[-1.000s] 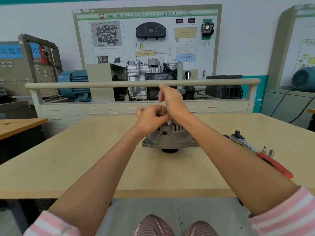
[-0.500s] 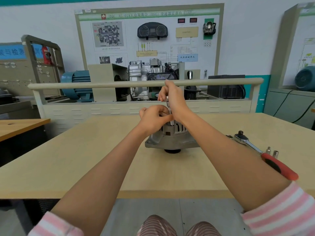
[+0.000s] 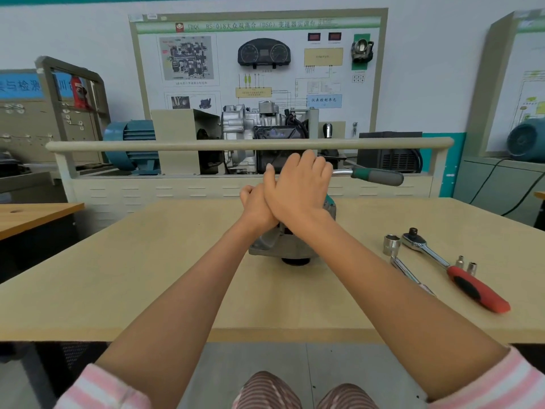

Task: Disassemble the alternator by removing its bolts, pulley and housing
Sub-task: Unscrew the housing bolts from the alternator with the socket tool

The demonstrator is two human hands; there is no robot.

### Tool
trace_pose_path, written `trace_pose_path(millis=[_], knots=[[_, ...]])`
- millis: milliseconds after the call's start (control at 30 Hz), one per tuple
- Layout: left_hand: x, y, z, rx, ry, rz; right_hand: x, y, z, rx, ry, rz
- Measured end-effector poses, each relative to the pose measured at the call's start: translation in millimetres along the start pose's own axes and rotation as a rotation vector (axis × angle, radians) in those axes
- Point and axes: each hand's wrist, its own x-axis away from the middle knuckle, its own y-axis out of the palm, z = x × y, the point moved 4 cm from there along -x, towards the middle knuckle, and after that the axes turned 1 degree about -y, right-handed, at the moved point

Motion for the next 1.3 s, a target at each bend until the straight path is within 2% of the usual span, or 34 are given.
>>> trace_pose_path(millis=[100,233,367,500,633,833,1000,1067,1133,1200,1300], knots=[[2.5,-1.1,-0.1,0.047,0.021,0.021,-2.9,0.9,0.2,-0.121,-0.069,0.0],[8.2,-2.4,2.5,0.144,0.053,-0.024,-12.9,2.1,5.2,-0.501,-0.107,-0.031],[10.8,-1.3,3.3,0.321,0.053,-0.126,-25.4,9.2,18.4,-1.065,0.097,-0.191],[8.1,-0.1,2.1,0.323,0.051,-0.163,-35.3,16.6,18.3,-1.549,0.287,-0.349],[3.9,-2.5,1.9,0.215,0.056,-0.15,-37.3,21.6,19.0,-1.731,0.391,-0.414],[-5.0,-10.7,7.5,0.071,0.113,-0.221,-35.1,21.5,13.7,-1.684,0.374,-0.404],[-5.3,-12.5,8.2,0.079,0.125,-0.223,-31.8,21.6,12.5,-1.464,0.317,-0.251],[-4.7,-12.1,6.7,0.061,0.12,-0.193,-29.2,19.0,12.5,-1.293,0.228,-0.193],[-4.5,-11.8,6.2,0.039,0.114,-0.169,-24.0,11.2,8.9,-1.072,0.058,-0.104],[-4.1,-11.5,7.2,-0.002,0.119,-0.14,-17.9,4.7,5.8,-0.719,-0.118,0.013],[-4.6,-8.8,7.9,-0.139,0.132,-0.099,-12.4,2.7,3.6,-0.167,-0.118,0.063]])
